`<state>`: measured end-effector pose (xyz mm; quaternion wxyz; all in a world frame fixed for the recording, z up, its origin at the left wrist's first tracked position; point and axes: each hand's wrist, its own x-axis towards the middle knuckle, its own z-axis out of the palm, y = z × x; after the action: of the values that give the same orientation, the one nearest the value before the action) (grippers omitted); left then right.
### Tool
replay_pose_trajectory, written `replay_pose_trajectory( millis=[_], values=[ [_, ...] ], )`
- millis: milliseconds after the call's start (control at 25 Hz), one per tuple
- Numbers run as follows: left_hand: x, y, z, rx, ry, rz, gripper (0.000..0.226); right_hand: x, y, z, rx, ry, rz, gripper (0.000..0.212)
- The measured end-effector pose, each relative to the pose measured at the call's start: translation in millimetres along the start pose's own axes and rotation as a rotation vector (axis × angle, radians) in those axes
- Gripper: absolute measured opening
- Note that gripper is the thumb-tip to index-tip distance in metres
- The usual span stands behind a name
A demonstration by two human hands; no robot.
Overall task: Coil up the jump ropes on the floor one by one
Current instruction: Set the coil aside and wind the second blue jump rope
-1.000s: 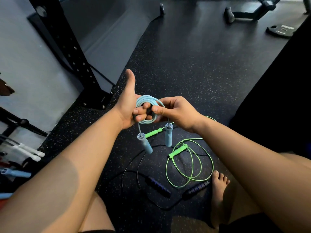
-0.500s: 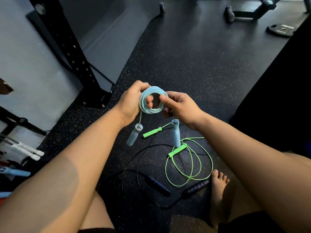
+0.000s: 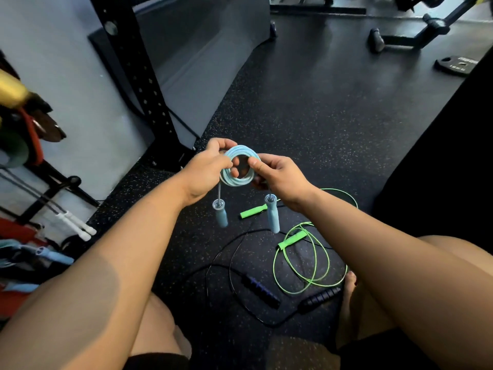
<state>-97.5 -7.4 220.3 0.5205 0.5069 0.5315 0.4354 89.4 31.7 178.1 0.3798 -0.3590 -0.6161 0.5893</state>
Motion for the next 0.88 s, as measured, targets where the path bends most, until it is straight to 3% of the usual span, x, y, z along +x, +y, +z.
replay_pose_trajectory(
  millis=[240, 360, 480, 600, 720, 880],
  values=[
    [-79, -21, -59, 0.05, -0.008, -0.001, 0.035, -18, 8, 65, -0.014, -0.162, 0.043, 0.024],
    [-129, -47, -91, -0.134, 0.168, -0.034, 0.037, -20, 11, 124, -0.032, -0.229, 0.031, 0.024],
    [-173, -73, -122, -0.316, 0.374, -0.076, 0.04, -18, 20, 191, 0.112, -0.243, 0.047, 0.021],
    [-206, -89, -169, -0.253, 0.554, -0.111, 0.036, -11, 31, 260, 0.144, -0.313, 0.085, 0.018],
    [-241, -101, -233, -0.16, 0.622, -0.174, 0.028, -3, 44, 334, 0.138, -0.362, 0.137, 0.019],
    [-273, -138, -288, -0.238, 0.724, -0.231, 0.028, 15, 63, 406, 0.102, -0.431, 0.232, 0.022]
  ],
)
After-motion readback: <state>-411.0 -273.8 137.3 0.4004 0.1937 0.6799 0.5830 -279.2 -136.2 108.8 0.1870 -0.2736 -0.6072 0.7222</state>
